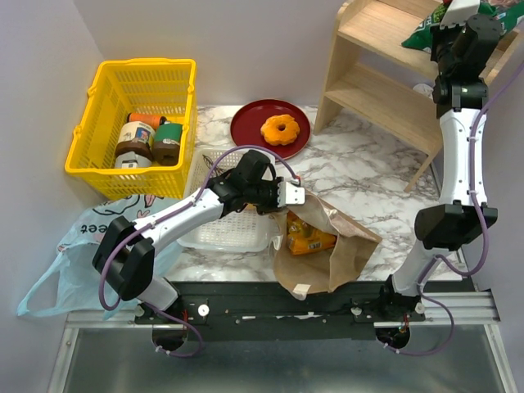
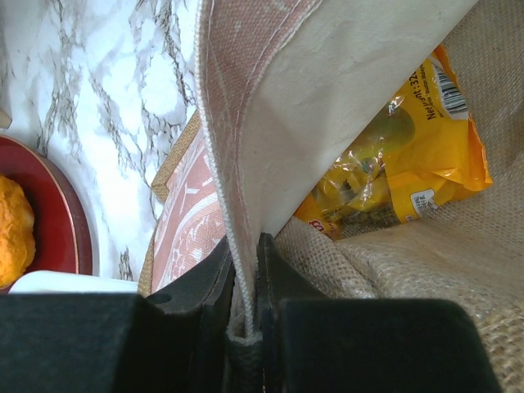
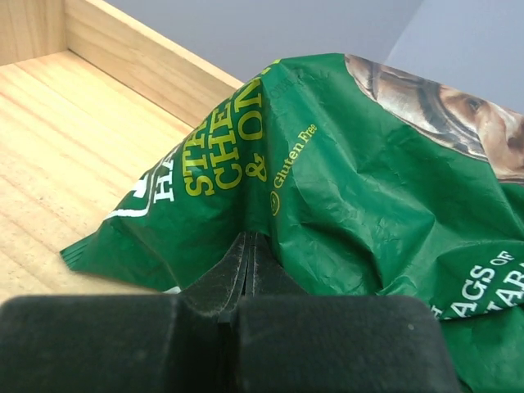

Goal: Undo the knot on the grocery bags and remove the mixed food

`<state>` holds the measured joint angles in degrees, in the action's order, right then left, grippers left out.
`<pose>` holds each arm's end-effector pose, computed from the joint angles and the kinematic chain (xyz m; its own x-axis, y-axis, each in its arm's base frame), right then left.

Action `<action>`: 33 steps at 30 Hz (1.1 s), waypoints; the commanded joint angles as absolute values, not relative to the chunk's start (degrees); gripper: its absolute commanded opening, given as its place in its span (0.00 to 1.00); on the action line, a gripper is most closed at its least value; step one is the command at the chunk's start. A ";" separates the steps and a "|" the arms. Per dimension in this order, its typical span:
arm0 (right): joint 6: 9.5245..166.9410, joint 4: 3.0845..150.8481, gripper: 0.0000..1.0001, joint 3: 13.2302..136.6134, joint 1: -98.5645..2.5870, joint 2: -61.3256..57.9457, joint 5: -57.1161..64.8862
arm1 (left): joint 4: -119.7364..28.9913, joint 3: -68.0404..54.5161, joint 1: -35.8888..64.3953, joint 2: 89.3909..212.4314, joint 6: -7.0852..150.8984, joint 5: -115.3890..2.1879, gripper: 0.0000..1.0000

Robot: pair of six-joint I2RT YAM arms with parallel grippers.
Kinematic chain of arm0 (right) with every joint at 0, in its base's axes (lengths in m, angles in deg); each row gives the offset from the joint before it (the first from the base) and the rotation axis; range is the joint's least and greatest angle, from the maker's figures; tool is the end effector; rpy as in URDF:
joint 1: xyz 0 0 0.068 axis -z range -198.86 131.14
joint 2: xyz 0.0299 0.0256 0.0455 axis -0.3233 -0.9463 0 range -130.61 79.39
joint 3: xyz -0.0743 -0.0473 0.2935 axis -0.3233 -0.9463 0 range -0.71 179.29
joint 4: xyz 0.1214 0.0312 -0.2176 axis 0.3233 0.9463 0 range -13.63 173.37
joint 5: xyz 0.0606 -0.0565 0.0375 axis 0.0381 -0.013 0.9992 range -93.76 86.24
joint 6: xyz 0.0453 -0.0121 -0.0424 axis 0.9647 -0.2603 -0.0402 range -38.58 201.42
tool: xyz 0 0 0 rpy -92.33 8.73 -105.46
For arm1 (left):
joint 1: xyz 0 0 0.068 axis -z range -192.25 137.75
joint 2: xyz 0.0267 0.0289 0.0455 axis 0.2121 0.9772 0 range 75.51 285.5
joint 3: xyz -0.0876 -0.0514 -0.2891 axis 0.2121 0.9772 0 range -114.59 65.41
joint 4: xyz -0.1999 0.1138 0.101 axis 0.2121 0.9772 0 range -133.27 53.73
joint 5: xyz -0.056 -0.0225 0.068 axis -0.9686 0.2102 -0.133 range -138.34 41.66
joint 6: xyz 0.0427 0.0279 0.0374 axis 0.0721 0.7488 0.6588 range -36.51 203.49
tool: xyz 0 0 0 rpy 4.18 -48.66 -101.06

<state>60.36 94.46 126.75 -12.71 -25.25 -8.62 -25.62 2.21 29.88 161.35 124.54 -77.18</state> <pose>0.4070 -0.0480 0.5586 0.0079 -0.3609 -0.9326 0.2075 0.9129 -0.3515 0.2263 -0.2363 0.3011 0.2034 0.5917 -0.7801 0.9639 0.0189 0.2656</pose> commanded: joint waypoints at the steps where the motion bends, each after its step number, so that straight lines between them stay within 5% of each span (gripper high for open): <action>1: 60.58 93.42 0.03 125.33 -15.08 -23.45 -10.87 | -22.09 3.80 29.50 160.94 123.39 -72.78 0.21; 6: 65.94 97.02 0.16 117.18 -17.89 -11.42 -8.42 | -22.09 3.88 29.24 160.67 123.83 -72.07 0.21; 8: 67.08 98.33 0.53 114.17 -18.77 -7.73 -6.49 | -22.61 3.97 28.89 160.50 123.57 -71.98 0.20; 10: 68.40 100.44 0.70 110.06 -18.77 -2.28 0.84 | -22.88 4.06 28.62 160.58 123.74 -71.98 0.21; 15: 67.46 105.89 0.74 93.36 -21.49 12.48 25.91 | -22.44 3.09 28.54 162.33 124.09 -74.00 0.19; 18: 57.45 112.82 0.86 81.40 -27.11 21.72 35.43 | -22.00 1.95 28.54 163.92 124.27 -75.67 0.16; 21: 54.96 122.15 0.91 75.77 -32.83 24.10 35.00 | -20.42 -0.94 28.36 166.54 122.52 -77.68 0.08; 22: 55.75 123.12 1.00 74.53 -33.71 24.37 35.26 | -19.98 -1.91 28.19 167.26 121.55 -78.39 0.01; 33: 59.80 123.83 1.00 65.38 -38.81 20.16 33.16 | -22.35 -10.09 26.69 166.92 105.99 -87.71 0.00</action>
<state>58.92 121.39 66.42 -37.67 22.79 33.22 -22.71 -7.80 27.13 168.52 112.89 -84.13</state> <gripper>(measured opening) 0.996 0.206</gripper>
